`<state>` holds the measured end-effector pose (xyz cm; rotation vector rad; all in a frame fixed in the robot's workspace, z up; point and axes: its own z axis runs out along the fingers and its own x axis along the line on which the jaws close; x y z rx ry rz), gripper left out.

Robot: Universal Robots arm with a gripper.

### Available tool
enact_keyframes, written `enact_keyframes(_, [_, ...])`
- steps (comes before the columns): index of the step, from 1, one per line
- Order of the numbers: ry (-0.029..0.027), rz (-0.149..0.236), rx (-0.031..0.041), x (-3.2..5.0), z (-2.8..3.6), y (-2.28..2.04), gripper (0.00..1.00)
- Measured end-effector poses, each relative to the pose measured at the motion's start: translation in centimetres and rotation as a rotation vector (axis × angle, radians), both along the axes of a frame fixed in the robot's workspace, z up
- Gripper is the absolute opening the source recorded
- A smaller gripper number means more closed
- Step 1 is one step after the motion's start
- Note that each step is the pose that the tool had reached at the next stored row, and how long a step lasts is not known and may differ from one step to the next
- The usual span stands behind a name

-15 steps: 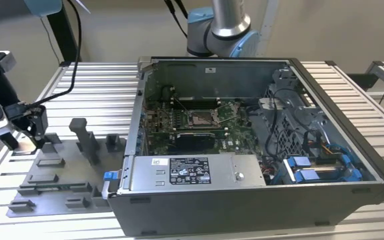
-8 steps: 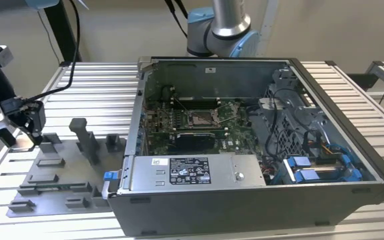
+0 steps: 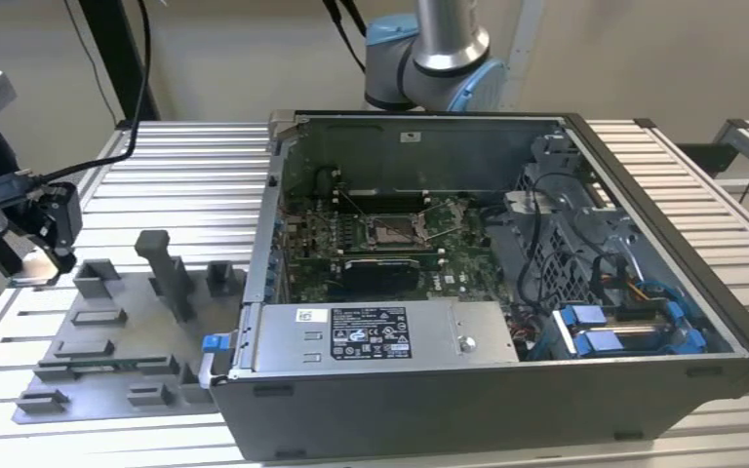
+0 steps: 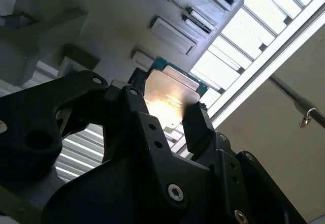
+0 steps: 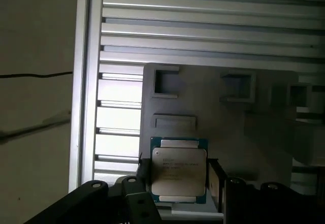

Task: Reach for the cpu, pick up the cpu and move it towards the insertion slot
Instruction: 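Pick up the cpu and move it towards the insertion slot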

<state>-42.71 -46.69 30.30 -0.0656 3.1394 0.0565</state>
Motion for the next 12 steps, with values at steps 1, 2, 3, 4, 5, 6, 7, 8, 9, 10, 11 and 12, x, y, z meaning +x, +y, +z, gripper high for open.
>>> enact_keyframes(1, [0.0,0.0,0.0,0.0,0.2,0.0,0.0])
enact_keyframes(2, [0.0,0.0,0.0,0.0,0.39,0.0,0.0])
enact_keyframes(3, [0.0001,0.0,-0.0001,0.0,0.58,0.0,0.0])
enact_keyframes(4, [0.0,0.0,0.0,0.0,0.73,0.0,0.0])
enact_keyframes(5, [0.0,0.0,0.0,0.0,0.89,0.0,0.0])
enact_keyframes(6, [0.0001,0.0,0.0,0.0,1.06,0.0,0.0])
enact_keyframes(7, [0.0,0.0,0.0,0.0,1.25,0.0,0.0])
enact_keyframes(8, [0.0,0.0,0.0,0.0,1.46,0.0,0.0])
enact_keyframes(9, [0.0001,0.0,0.0,0.0,1.67,0.0,0.0])
enact_keyframes(10, [0.0001,0.0,0.0,0.0,1.87,0.0,0.0])
enact_keyframes(11, [0.0001,0.0,0.0,0.0,2.08,0.0,0.0])
enact_keyframes(12, [0.0,0.0,0.0,0.0,2.29,0.0,0.0])
